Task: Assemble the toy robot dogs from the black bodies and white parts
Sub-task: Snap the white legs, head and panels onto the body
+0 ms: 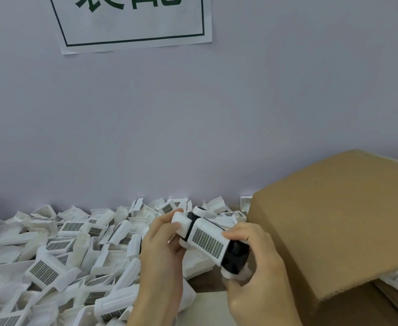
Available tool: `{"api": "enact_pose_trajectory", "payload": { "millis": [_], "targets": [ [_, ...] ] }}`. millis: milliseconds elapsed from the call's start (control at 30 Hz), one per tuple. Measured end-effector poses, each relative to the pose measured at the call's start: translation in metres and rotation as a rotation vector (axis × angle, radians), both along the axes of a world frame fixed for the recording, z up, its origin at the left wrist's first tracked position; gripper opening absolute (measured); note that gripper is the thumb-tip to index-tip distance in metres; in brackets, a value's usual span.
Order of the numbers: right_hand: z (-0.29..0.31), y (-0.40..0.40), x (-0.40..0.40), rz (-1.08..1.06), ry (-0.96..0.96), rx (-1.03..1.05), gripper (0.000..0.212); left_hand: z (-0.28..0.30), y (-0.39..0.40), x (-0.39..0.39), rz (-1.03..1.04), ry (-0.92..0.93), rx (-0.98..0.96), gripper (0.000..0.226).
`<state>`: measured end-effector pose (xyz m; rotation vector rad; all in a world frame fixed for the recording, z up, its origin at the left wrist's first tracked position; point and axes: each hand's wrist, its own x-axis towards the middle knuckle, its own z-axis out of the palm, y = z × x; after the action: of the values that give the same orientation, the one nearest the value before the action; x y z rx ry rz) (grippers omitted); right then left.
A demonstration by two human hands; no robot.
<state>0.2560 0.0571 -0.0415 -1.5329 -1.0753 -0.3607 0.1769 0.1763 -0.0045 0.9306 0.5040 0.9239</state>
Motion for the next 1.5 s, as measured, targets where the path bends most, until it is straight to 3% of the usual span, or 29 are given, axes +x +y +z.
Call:
{"api": "enact_pose_trajectory", "payload": {
  "millis": [67,133,233,433,533,667,800,900,1000,1100,1167,1233,1300,1367,1500],
  "targets": [
    [0.001,0.005,-0.003,-0.158,-0.313,0.048,0.062,0.003,-0.003,-0.001,-0.007,-0.057,-0.025,0.022],
    [0.004,0.009,-0.01,-0.231,-0.45,0.1,0.045,0.007,-0.006,-0.003,-0.031,-0.122,-0.047,0.022],
    [0.008,0.014,-0.017,-0.272,-0.494,0.143,0.032,0.011,-0.008,-0.006,-0.05,-0.18,-0.055,0.022],
    [0.008,0.014,-0.019,-0.266,-0.429,0.132,0.042,0.01,-0.008,-0.006,-0.036,-0.155,-0.03,0.022],
    [0.004,0.011,-0.018,-0.236,-0.264,0.079,0.068,0.009,-0.007,-0.006,-0.01,-0.114,-0.007,0.026],
    [-0.004,0.006,-0.012,-0.028,0.242,0.059,0.079,0.005,-0.006,-0.004,0.012,-0.038,0.001,0.021],
    [-0.002,0.002,-0.005,0.106,0.543,0.036,0.075,0.0,-0.006,-0.001,0.112,0.092,0.171,0.02],
    [0.002,-0.001,-0.004,0.194,0.732,0.099,0.058,-0.003,-0.008,0.0,0.154,0.148,0.34,0.016],
    [0.005,0.0,0.0,0.218,0.899,0.101,0.056,-0.004,-0.009,0.002,0.113,0.145,0.368,0.018],
    [0.011,0.006,0.0,0.216,1.087,0.044,0.038,-0.006,-0.01,0.003,0.011,0.106,0.359,0.037],
    [0.016,0.006,-0.006,0.269,1.208,0.036,0.033,-0.007,-0.009,0.004,-0.041,0.074,0.332,0.038],
    [0.014,0.0,-0.009,0.358,1.32,0.027,0.047,-0.008,-0.007,0.005,-0.032,0.067,0.329,0.036],
    [0.018,0.002,-0.009,0.408,1.424,0.036,0.064,-0.011,-0.006,0.006,-0.012,0.077,0.352,0.048],
    [0.02,0.004,-0.007,0.421,1.5,0.024,0.061,-0.015,-0.007,0.007,-0.027,0.08,0.342,0.062],
    [0.016,0.003,-0.004,0.521,1.561,-0.11,0.063,-0.02,-0.005,0.011,0.032,0.111,0.273,0.053]
  ]
}}
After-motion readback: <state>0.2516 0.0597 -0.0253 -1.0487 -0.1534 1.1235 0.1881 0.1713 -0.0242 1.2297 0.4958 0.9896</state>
